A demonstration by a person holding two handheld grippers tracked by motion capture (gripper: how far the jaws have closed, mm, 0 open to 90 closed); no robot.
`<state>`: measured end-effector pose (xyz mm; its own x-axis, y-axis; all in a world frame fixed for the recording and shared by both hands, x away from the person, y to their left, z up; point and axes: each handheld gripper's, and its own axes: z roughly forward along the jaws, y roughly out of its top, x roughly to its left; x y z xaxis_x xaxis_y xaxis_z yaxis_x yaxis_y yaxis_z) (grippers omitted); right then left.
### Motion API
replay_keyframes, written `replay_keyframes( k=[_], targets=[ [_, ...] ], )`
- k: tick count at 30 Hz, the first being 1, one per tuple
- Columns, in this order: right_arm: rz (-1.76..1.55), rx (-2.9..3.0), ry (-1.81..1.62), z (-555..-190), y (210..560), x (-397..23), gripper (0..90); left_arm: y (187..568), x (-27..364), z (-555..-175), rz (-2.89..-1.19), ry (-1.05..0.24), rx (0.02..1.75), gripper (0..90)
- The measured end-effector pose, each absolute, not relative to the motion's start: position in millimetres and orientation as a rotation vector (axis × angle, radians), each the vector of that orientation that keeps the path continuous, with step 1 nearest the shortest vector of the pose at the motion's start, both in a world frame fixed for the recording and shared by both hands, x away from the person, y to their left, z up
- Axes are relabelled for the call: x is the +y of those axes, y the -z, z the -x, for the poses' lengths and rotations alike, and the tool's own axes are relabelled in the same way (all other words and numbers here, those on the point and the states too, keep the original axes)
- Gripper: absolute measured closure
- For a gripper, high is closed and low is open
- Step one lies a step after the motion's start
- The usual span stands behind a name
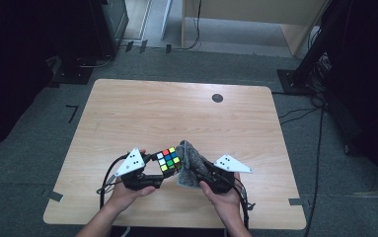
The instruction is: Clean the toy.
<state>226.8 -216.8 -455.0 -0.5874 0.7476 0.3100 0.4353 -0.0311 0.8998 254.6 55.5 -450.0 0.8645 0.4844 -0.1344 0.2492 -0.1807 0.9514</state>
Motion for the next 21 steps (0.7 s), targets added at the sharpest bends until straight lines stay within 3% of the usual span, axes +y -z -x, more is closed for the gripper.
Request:
replay_keyframes(
  k=[8,21],
  targets=[
    [-1.166,1.877,-1.801,-220,443,-224,68.1,451,49,-250,-1.813,-0.263,0.516,33.1],
    [-1.231,2.001,-1.757,-222,467,-205,68.2,442,68,-256,-1.627,-0.179,0.585,32.7]
  ],
)
